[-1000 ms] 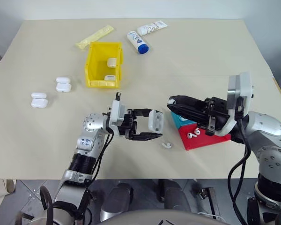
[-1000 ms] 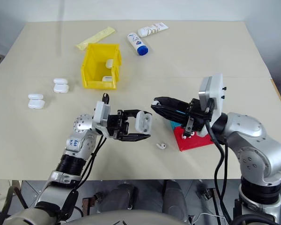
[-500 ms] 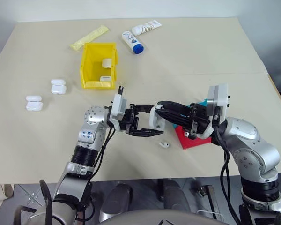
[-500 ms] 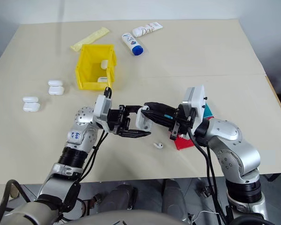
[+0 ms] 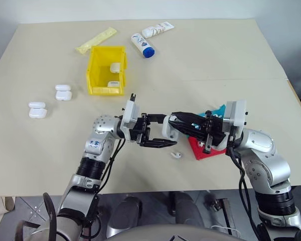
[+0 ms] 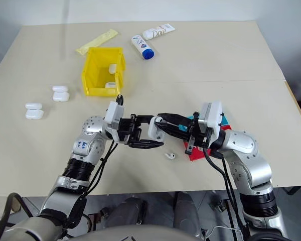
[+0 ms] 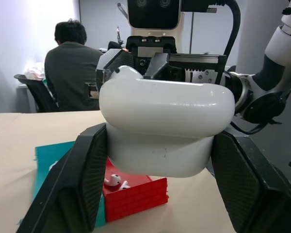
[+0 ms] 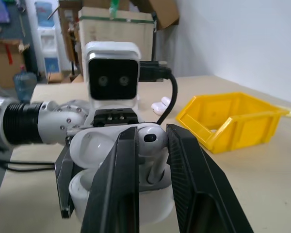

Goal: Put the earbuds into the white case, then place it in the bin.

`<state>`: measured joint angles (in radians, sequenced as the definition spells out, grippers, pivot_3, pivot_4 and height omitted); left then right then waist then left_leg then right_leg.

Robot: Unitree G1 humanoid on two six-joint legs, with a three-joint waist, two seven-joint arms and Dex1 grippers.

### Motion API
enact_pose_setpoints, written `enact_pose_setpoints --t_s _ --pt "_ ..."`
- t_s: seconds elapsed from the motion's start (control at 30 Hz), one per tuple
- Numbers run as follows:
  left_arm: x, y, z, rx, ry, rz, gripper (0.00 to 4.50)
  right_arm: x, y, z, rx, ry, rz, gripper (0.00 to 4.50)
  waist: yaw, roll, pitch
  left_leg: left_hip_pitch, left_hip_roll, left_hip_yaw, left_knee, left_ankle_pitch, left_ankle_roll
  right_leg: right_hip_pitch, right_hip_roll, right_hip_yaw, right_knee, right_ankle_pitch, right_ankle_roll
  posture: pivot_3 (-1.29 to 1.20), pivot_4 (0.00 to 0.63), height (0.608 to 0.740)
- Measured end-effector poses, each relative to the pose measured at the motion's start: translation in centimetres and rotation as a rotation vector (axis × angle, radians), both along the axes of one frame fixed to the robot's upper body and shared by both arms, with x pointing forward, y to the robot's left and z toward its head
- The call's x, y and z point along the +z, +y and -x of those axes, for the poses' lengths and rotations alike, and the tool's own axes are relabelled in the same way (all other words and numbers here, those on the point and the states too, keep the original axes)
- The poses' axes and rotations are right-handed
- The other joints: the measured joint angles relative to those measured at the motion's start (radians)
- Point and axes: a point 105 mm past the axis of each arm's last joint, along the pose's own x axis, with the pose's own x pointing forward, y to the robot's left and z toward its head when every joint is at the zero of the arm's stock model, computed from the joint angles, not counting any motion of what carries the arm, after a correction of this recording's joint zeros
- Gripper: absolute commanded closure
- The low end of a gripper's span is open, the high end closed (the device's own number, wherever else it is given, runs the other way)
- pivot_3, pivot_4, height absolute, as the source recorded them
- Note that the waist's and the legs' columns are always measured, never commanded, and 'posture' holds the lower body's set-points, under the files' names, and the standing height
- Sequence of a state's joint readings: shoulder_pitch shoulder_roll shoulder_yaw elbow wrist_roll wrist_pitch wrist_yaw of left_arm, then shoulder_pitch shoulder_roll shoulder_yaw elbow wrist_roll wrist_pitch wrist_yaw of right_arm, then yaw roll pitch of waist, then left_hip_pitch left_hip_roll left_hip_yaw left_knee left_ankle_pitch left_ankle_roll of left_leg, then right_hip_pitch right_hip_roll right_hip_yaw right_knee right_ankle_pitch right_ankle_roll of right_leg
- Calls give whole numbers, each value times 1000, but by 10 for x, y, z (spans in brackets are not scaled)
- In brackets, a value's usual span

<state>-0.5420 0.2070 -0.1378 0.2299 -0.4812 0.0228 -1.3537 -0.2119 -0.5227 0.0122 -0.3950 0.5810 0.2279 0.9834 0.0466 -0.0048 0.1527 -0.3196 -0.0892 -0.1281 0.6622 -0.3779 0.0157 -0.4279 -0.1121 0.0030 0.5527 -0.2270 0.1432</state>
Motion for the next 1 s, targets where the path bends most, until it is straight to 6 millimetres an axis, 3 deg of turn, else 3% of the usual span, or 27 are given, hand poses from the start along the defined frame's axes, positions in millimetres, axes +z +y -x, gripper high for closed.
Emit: enact_pose_setpoints --t_s 0.73,1.0 --pt "-4 1 -2 23 -38 -14 1690 2 -4 -6 53 50 174 4033 2 0 0 0 0 0 0 0 0 0 0 0 -1 0 0 0 150 740" --pt "-5 6 -7 59 -50 -7 1690 0 -8 -13 24 73 206 1303 3 0 0 0 0 0 0 0 0 0 -1 0 -1 0 0 0 150 740"
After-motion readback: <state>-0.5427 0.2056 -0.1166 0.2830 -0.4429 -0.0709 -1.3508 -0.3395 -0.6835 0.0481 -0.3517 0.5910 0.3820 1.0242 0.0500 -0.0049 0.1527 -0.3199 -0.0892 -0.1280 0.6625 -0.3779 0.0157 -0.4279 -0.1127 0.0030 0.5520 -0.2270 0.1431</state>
